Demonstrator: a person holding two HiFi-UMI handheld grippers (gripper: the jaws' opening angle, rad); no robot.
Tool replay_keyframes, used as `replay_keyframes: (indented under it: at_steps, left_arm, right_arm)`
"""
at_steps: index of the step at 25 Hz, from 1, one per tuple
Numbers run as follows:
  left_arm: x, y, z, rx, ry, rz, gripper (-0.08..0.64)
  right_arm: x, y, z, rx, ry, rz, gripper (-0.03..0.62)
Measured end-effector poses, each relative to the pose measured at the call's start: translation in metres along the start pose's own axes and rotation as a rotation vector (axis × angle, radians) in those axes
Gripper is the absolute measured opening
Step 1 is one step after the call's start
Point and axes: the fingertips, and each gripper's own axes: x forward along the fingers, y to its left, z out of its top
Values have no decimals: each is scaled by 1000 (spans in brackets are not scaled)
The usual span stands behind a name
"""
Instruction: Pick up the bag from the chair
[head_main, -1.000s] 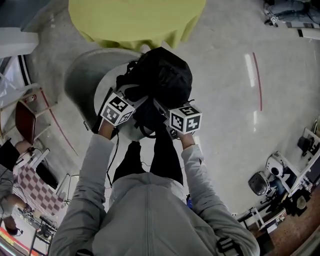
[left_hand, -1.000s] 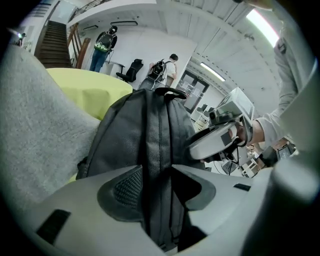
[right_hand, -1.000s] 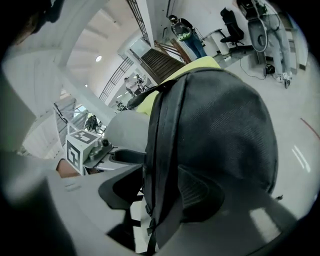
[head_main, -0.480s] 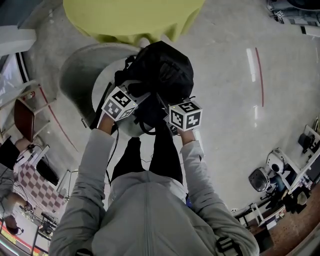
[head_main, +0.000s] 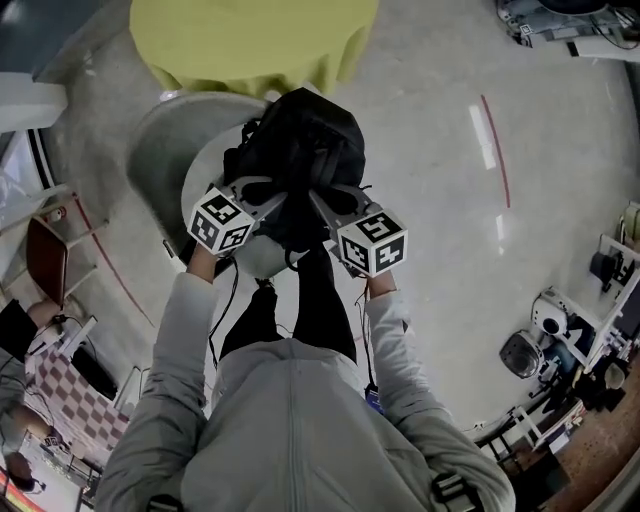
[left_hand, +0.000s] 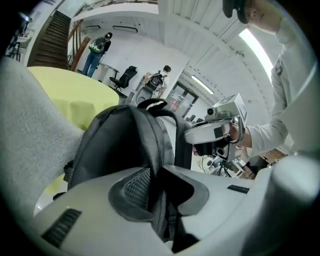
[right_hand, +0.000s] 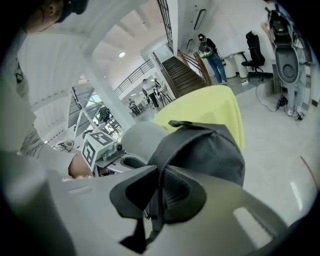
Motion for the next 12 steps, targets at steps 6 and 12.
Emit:
replay_keyframes:
  at_steps: [6,12]
  left_arm:
    - [-70,-64,29,85,-172,51,55]
    - [-119,-94,73,230,-283,101,49]
  right_arm:
    - [-63,54,14,-69,-91,-31,37]
    - [-93,88,42,-118,-190,-91,37]
